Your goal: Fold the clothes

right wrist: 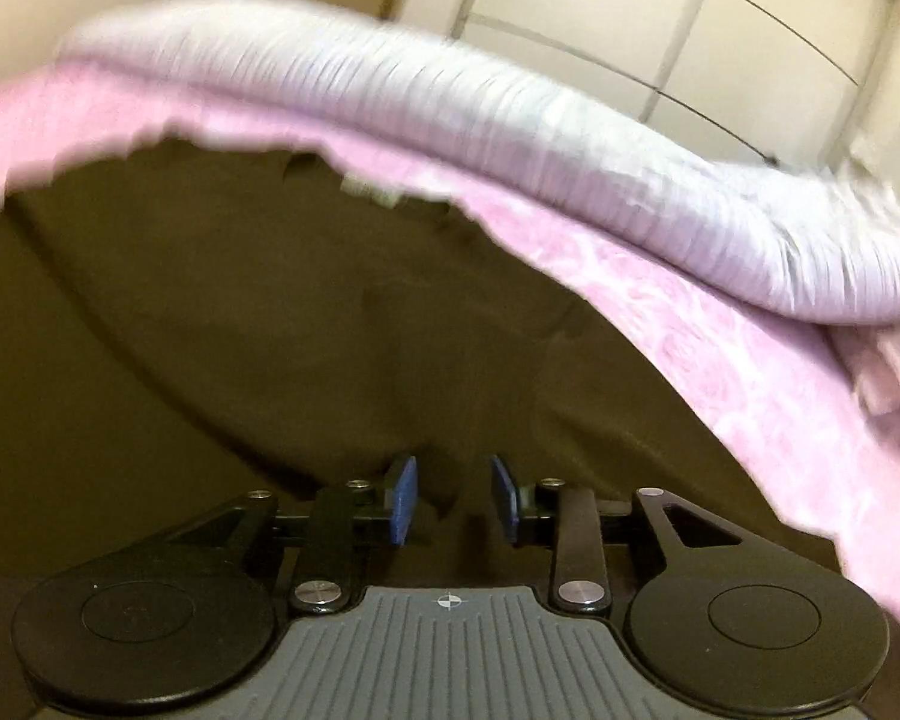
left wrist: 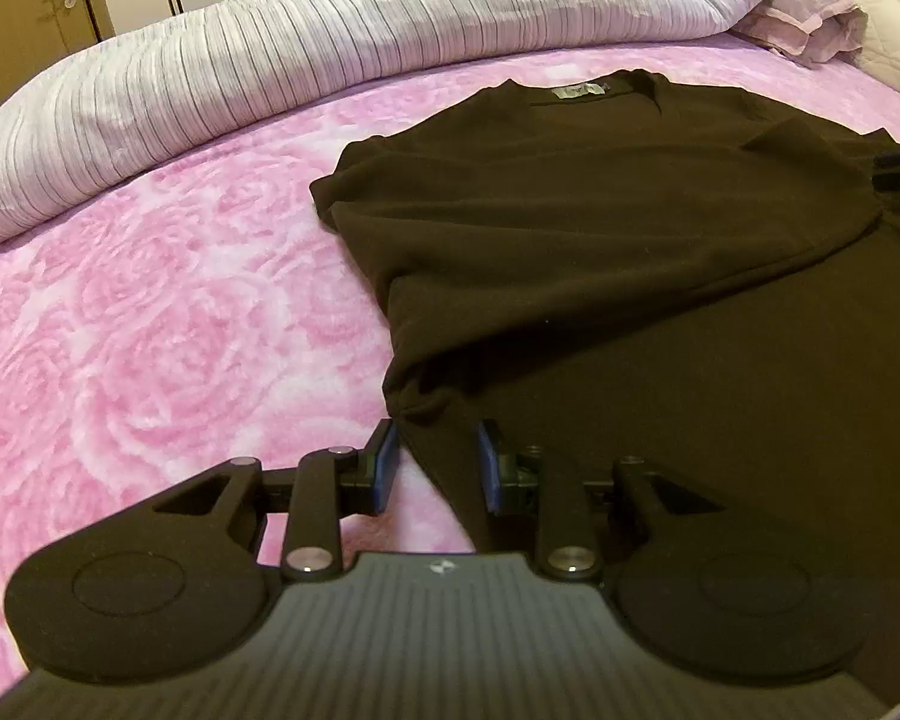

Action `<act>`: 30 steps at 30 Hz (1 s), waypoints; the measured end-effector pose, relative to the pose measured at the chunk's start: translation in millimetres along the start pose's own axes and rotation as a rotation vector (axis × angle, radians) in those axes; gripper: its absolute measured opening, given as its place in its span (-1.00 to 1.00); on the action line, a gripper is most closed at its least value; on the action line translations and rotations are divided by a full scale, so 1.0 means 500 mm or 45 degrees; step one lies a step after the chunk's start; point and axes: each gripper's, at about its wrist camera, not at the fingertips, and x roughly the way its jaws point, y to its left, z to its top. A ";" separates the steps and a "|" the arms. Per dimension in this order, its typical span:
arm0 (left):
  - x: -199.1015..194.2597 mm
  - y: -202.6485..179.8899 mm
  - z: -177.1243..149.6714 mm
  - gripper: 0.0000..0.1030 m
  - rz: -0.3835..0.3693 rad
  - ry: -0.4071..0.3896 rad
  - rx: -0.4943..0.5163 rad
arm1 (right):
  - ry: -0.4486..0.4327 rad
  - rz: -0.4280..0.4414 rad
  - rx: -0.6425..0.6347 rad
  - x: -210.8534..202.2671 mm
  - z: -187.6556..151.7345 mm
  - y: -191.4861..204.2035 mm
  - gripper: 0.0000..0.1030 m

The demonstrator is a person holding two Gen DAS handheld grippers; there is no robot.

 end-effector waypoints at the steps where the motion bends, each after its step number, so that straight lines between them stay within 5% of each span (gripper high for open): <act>1: 0.000 -0.001 -0.001 -0.56 0.001 -0.004 -0.001 | -0.026 0.051 0.096 0.007 0.012 -0.020 -0.27; 3: -0.001 0.000 -0.002 -0.56 0.001 -0.008 -0.010 | -0.037 0.093 0.221 0.030 0.037 -0.049 0.03; 8: -0.001 -0.001 0.001 -0.56 0.008 -0.002 -0.010 | 0.071 0.089 0.336 0.114 0.062 -0.086 0.11; 10: -0.001 -0.003 0.002 -0.56 0.012 0.003 -0.007 | 0.111 0.179 0.377 0.125 0.061 -0.083 -0.41; 11: -0.001 -0.003 0.002 -0.56 0.015 0.004 0.000 | 0.117 0.203 0.339 0.120 0.063 -0.072 -0.92; 14: 0.000 -0.004 0.000 -0.56 0.017 0.000 0.012 | -0.042 -0.038 0.019 0.090 0.069 -0.010 -0.91; 17: 0.000 -0.004 -0.001 -0.56 0.017 -0.001 0.007 | -0.201 -0.325 -0.310 0.066 0.041 0.070 -0.77; 18: 0.000 -0.003 0.000 -0.56 0.016 0.000 0.005 | -0.169 -0.352 -0.371 0.079 0.030 0.084 -0.46; 20: 0.000 -0.003 0.002 -0.56 0.018 0.005 0.002 | -0.054 -0.345 -0.361 0.114 0.010 0.077 -0.08; 25: -0.001 -0.011 0.006 -0.56 0.038 0.022 0.032 | 0.035 -0.260 0.008 0.114 -0.006 -0.006 -0.02; 30: -0.022 -0.018 0.010 -0.56 0.022 -0.035 0.024 | -0.068 -0.052 0.172 0.025 -0.002 -0.038 -0.02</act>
